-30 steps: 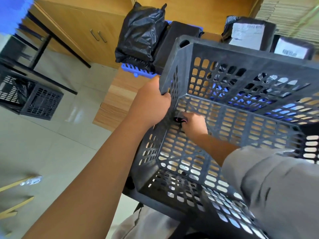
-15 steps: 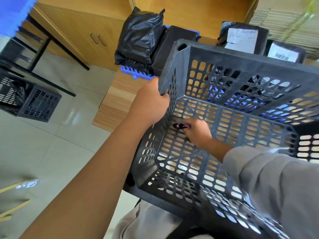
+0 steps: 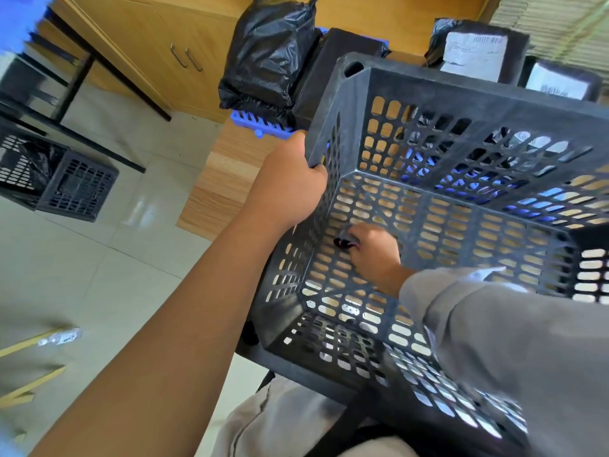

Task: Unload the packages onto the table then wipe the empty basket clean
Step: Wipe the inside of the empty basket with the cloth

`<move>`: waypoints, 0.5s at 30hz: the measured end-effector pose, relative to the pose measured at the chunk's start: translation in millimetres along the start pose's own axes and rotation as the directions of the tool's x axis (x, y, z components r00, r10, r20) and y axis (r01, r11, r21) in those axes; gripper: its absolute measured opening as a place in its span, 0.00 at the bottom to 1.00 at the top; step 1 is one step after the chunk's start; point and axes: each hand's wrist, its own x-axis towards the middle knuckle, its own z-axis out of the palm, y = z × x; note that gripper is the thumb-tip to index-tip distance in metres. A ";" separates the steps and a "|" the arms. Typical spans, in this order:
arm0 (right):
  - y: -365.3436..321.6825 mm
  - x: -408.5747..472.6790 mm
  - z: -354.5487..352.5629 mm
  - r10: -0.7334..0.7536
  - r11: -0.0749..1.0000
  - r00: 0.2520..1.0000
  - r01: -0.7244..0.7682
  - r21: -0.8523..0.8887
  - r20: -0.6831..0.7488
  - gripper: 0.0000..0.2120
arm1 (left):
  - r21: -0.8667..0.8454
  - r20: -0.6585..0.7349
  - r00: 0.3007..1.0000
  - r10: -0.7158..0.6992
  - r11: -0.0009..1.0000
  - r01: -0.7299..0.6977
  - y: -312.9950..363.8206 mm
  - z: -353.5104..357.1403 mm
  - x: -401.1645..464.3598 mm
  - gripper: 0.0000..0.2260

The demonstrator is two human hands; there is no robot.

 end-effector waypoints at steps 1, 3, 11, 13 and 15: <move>-0.3 -9.1 4.5 -0.025 1.000 0.999 0.025 0.005 0.023 0.09 | 0.004 0.006 1.000 -0.003 1.000 0.003 0.4 -0.1 -0.2 0.07; 0.8 -14.5 8.1 -0.050 0.999 0.997 0.050 0.001 0.055 0.10 | 0.006 0.009 1.000 -0.006 1.000 0.006 0.4 -0.4 -0.9 0.07; 13.6 4.7 -33.6 -0.140 0.987 0.989 0.142 -0.074 0.040 0.14 | 0.010 -0.005 1.000 -0.004 1.000 0.004 -2.2 0.0 0.9 0.06; 15.7 33.6 -46.5 -0.026 0.997 0.996 0.019 -0.078 -0.088 0.14 | 0.008 -0.004 1.000 -0.003 1.000 0.003 -3.0 0.4 1.2 0.05; 12.5 53.3 -52.2 0.024 0.995 0.993 -0.034 -0.089 -0.114 0.15 | 0.006 -0.008 1.000 -0.003 1.000 0.003 -2.2 0.7 1.1 0.05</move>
